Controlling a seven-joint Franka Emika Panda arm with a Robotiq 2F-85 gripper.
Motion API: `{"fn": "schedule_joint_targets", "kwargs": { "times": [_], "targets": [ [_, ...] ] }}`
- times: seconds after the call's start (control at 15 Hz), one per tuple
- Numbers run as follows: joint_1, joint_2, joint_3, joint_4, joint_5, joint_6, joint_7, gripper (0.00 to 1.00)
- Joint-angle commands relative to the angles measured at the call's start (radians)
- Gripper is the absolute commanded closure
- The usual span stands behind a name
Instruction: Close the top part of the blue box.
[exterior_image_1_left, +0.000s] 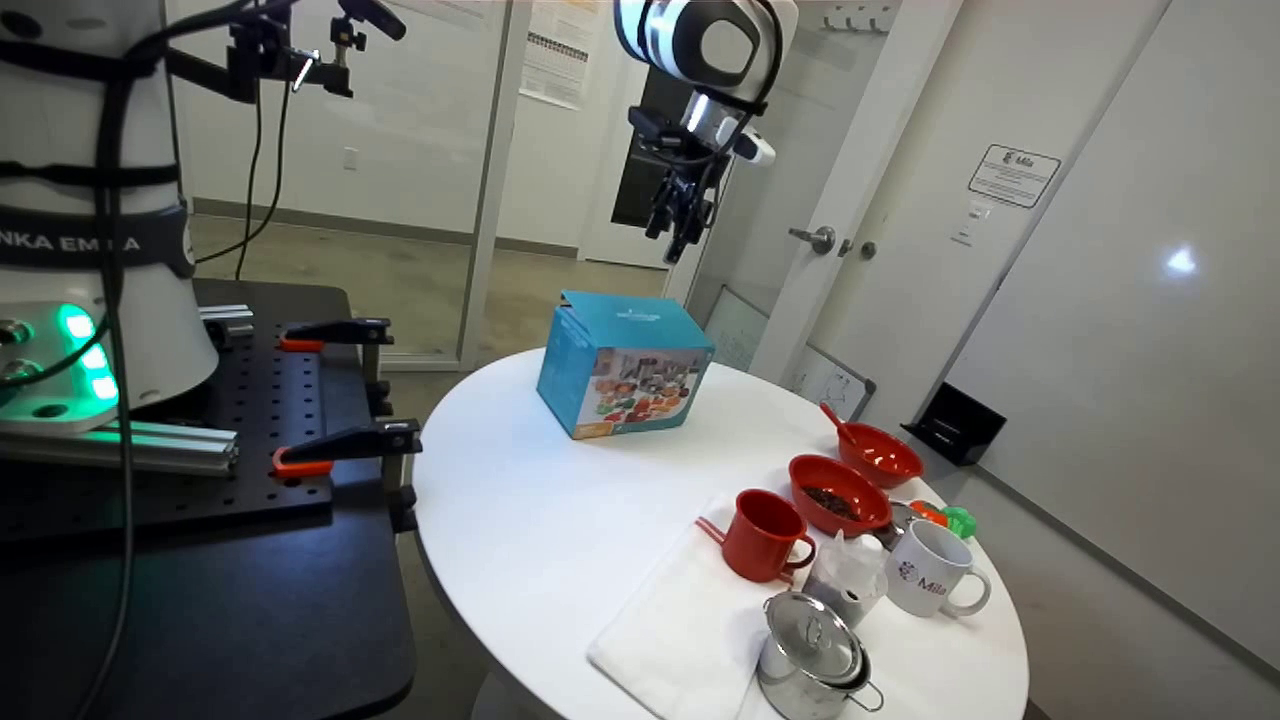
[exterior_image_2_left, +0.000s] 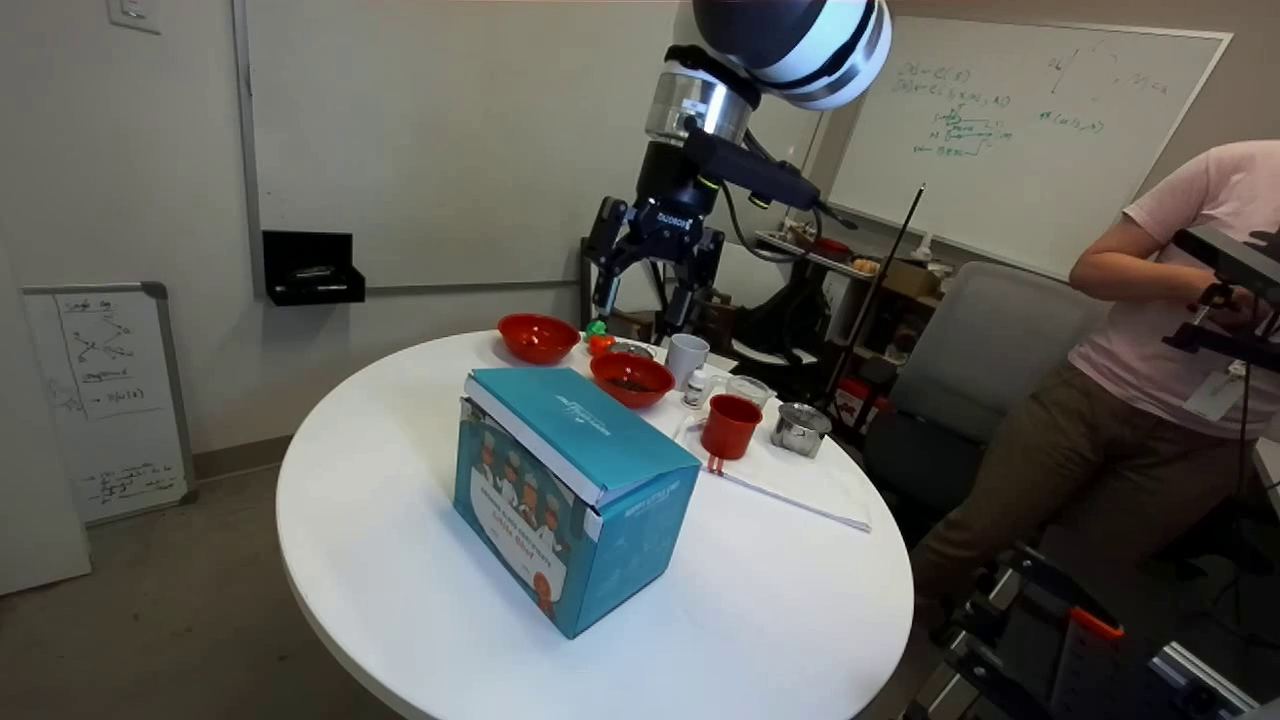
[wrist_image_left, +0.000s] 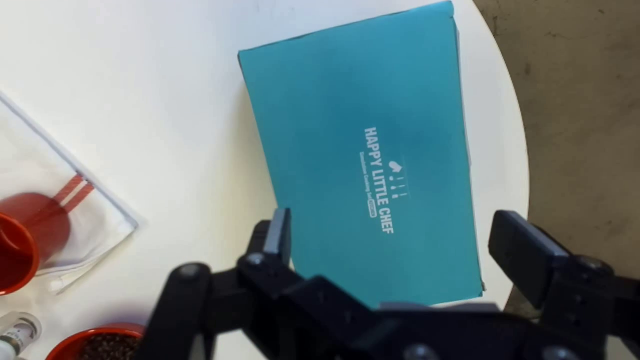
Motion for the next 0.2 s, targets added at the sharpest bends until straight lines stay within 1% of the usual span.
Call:
{"fn": "schedule_joint_targets", "kwargs": {
  "times": [0.0,0.13],
  "targets": [
    [-0.003,0.000,0.003,0.002,-0.002,-0.003,0.001,0.00],
    [-0.003,0.000,0.003,0.002,-0.002,-0.003,0.001,0.00]
  ]
}}
